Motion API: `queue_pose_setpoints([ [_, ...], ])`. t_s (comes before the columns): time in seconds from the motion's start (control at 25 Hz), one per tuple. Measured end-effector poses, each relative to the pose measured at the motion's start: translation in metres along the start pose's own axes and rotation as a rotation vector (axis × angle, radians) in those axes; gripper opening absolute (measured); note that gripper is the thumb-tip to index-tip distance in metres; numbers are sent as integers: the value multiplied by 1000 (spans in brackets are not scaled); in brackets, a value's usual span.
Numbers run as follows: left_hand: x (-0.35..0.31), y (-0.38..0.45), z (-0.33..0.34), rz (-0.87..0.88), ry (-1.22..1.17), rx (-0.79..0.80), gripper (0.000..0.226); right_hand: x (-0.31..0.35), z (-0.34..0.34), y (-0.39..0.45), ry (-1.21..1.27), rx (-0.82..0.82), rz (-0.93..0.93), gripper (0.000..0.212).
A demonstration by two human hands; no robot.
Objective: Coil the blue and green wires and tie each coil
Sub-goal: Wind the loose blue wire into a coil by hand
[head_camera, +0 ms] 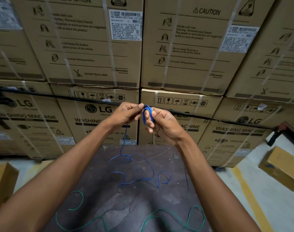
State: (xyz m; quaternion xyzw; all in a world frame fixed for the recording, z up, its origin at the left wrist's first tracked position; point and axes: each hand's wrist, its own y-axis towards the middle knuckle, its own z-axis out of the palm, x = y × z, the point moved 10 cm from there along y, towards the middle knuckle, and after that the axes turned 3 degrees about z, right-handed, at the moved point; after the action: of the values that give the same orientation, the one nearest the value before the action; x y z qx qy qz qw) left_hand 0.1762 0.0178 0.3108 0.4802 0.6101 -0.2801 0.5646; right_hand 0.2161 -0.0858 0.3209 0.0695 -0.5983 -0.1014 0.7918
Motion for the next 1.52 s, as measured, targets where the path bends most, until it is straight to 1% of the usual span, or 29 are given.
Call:
queue_pose_setpoints([
  [0.12, 4, 2, 3, -1, -95, -1, 38, -1, -3, 4, -11, -55, -29, 21],
  [0.16, 6, 4, 6, -8, -132, -8, 36, 1, -4, 6, -6, -73, -44, 21],
  [0.28, 18, 0, 17, -41, -212, -49, 40, 17, -3, 14, 50, -104, -104, 17],
  [0.36, 37, -5, 27, -62, -155, -18, 34, 34, -13, 19, 93, -165, -143, 14],
  [0.44, 52, -15, 36, -69, -20, 66, 33, 53, -28, 26, 11, -242, -204, 17],
  [0.52, 51, -21, 39, -14, 185, 115, 33, 60, -41, 32, -212, -315, -242, 19],
  [0.64, 14, -22, 30, 124, 588, 117, 28, 41, -57, 33, -513, -362, -173, 19],
  [0.72, -14, -20, 12, 173, 810, 104, 23, 23, -58, 32, -691, -306, -122, 18],
  [0.76, -26, -19, 3, 183, 884, 112, 23, 12, -55, 31, -808, -261, -93, 18],
  [0.8, -36, -17, -6, 182, 924, 120, 23, 2, -50, 31, -922, -209, -61, 18],
  [0.84, -44, -14, -15, 179, 924, 124, 22, -8, -43, 30, -977, -150, -19, 20],
  [0.88, -52, -12, -22, 174, 871, 122, 20, -16, -37, 26, -944, -97, 31, 22],
  [0.96, -63, -7, -34, 171, 699, 112, 13, -26, -25, 17, -723, -7, 103, 26],
  [1.08, -70, -3, -35, 205, 496, 93, 6, -24, -2, 6, -473, 104, 159, 29],
  [1.16, -67, -2, -36, 216, 339, 30, 8, -19, 14, 3, -287, 164, 180, 27],
  [1.24, -53, -1, -35, 174, 157, -47, 9, -5, 20, 3, -120, 154, 141, 26],
  [1.36, -27, 0, -28, 106, -64, -115, 24, 22, 24, 13, 12, 111, -6, 25],
  [1.44, -19, 2, -19, 88, -99, -138, 37, 41, 24, 24, 57, 79, -115, 22],
  [1.52, -15, 3, -8, 85, -52, -136, 39, 57, 19, 34, 99, 28, -193, 21],
])
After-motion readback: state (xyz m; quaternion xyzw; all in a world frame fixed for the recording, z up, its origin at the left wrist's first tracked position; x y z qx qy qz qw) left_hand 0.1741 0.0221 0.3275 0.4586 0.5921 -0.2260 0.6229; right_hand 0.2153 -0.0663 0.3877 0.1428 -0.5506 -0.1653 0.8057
